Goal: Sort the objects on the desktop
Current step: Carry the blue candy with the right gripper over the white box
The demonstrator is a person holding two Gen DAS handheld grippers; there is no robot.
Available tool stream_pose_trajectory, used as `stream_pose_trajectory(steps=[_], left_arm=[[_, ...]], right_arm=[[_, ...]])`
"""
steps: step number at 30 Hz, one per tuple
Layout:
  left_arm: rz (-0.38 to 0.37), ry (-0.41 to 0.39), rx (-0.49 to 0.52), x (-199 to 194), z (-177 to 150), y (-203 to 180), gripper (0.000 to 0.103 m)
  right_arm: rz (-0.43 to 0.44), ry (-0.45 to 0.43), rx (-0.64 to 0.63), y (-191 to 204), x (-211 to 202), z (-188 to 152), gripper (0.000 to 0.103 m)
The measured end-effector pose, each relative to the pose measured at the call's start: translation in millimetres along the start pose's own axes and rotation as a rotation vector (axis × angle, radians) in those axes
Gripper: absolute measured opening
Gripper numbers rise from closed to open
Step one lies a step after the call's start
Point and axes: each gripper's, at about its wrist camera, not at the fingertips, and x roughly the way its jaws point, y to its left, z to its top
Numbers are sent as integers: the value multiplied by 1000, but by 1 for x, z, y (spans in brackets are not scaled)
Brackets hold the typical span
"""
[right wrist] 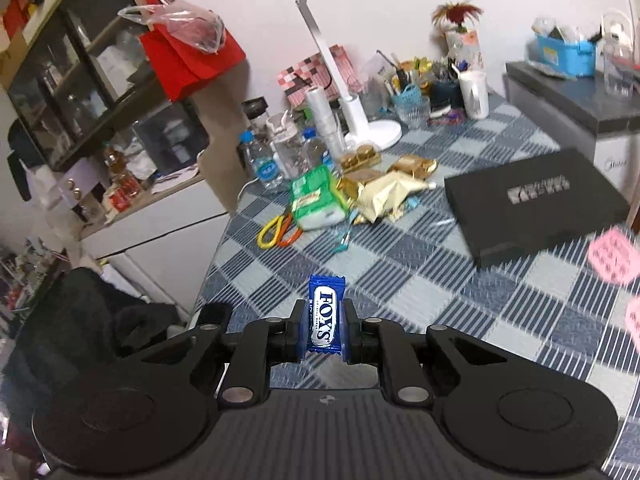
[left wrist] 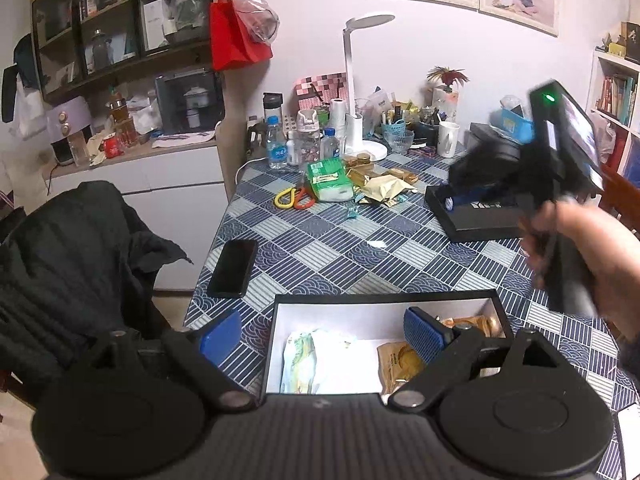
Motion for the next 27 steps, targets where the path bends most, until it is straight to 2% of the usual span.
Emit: stream_pose_trajectory(steps=[9,15,20,27], left_arm=[[6,-1,0,-5,-4,0,103],[7,1,2,-8,-7,1,103],[12,6,-7,-10,-9,6,103],[25,16,-32,-10,-14,17,103]], right_arm=[[47,92,-7,0,-15,-60,16],[42,139,-69,15,-13,-92,16],[51,224,-98,26,4,-117,16],[63,385,-14,26,55,-141,16]])
